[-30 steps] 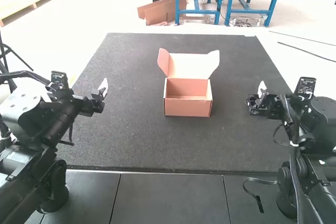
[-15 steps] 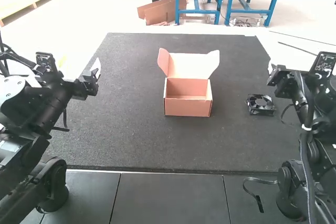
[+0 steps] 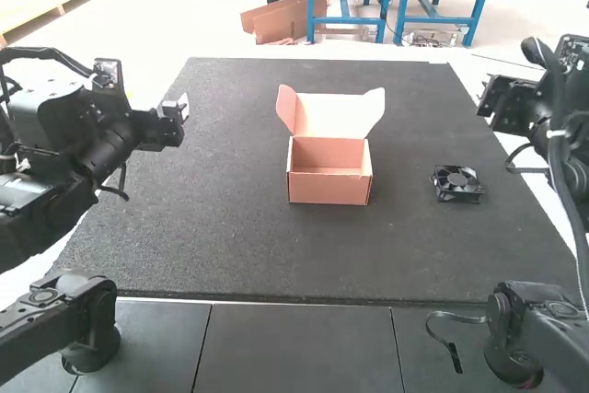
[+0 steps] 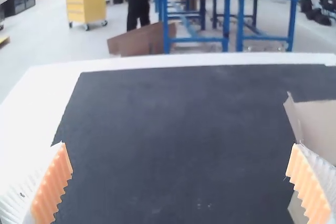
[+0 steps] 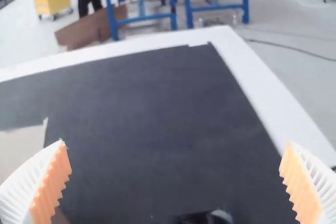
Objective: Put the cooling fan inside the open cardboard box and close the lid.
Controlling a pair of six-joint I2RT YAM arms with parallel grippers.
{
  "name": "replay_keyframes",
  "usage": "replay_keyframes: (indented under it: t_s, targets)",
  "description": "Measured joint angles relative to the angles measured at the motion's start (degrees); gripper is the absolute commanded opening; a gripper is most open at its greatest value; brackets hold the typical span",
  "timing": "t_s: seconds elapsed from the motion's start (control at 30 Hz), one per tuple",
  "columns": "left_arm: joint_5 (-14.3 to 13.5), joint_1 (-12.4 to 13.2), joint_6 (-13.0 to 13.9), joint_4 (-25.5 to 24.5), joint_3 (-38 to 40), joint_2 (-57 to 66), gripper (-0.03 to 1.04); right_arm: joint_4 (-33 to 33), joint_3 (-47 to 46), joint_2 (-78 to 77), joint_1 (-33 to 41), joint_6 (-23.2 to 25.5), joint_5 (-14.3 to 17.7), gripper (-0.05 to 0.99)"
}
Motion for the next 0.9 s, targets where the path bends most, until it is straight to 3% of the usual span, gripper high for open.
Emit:
replay_keyframes:
  t_s: [0.33,0.57,0.9]
  targets:
    - [-1.6,-0.02,-2.56,-5.25,10.49,13.05,0.97,-8.98,11.06,15.56,-3.34,2.91,1.55,0.92]
    - [-3.63,-0.02,-3.17,-13.79,20.87,23.39,0.97,-17.7,20.5,25.92,-7.63,-2.16,1.84,0.9]
    - [-5.64,0.0,-2.47,-22.23,32.5,32.68,0.97,-31.39,32.46,38.88,-11.26,-4.83,-3.08,0.9]
